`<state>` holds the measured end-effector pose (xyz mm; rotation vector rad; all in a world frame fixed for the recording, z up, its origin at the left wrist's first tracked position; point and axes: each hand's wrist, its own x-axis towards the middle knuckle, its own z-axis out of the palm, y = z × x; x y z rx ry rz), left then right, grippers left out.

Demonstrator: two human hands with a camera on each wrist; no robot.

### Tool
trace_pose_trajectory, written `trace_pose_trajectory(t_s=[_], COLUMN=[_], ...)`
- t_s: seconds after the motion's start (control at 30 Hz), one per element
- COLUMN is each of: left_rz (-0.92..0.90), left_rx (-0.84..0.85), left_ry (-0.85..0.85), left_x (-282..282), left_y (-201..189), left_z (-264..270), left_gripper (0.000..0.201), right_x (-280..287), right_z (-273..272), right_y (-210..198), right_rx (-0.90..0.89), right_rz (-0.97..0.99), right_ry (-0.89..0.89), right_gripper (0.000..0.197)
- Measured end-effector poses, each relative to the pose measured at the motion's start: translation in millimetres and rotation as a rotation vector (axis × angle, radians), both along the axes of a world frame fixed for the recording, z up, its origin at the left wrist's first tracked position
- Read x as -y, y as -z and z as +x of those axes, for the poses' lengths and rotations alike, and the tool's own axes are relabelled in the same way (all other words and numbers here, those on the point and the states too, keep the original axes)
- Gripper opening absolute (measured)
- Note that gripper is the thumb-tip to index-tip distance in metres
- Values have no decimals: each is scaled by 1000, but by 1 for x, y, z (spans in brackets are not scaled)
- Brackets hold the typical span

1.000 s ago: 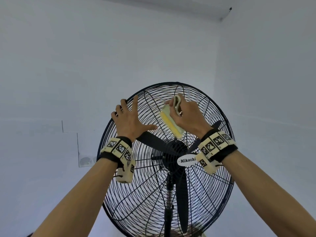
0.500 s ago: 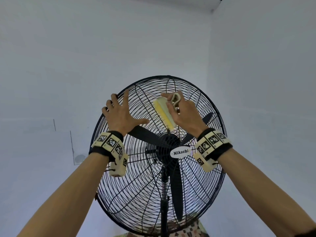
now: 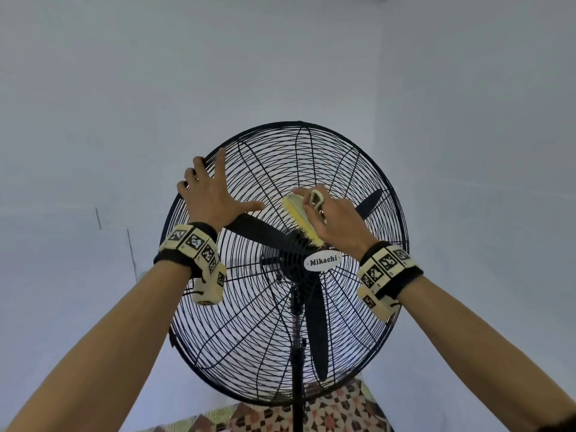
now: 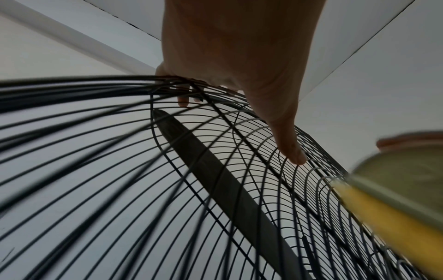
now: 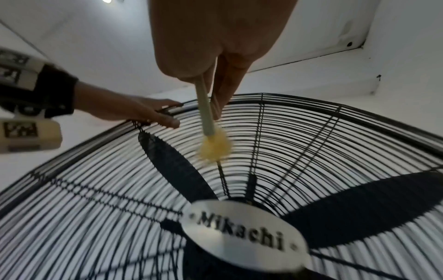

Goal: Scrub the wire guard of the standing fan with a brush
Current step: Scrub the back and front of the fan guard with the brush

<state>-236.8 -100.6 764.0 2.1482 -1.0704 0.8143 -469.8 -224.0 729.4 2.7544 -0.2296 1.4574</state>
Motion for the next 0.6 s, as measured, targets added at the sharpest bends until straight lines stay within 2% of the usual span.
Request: trace_pose_trajectory(t_s=[0.2,0.4,0.5,0.6], left_rz=[3,-2,-9,-7], left_rx=[-2,-10,-11,-16], left_ry=[9,8,16,4], left_x=[-1,1,0,-1], left_y=[0,-2,0,-1], left_z=[-2,-6,-5,-6], left_gripper=[144,144,144,145], right_x=[13,8,11,24], right_z=[-29,-20,-22,-34], right_y=[37,17,34,61], right_rx=[-219,-25,-64,-143], right_rz=[-26,0,0,-16], right_ry=[82,35,9,92], right_gripper=[11,29,23,14])
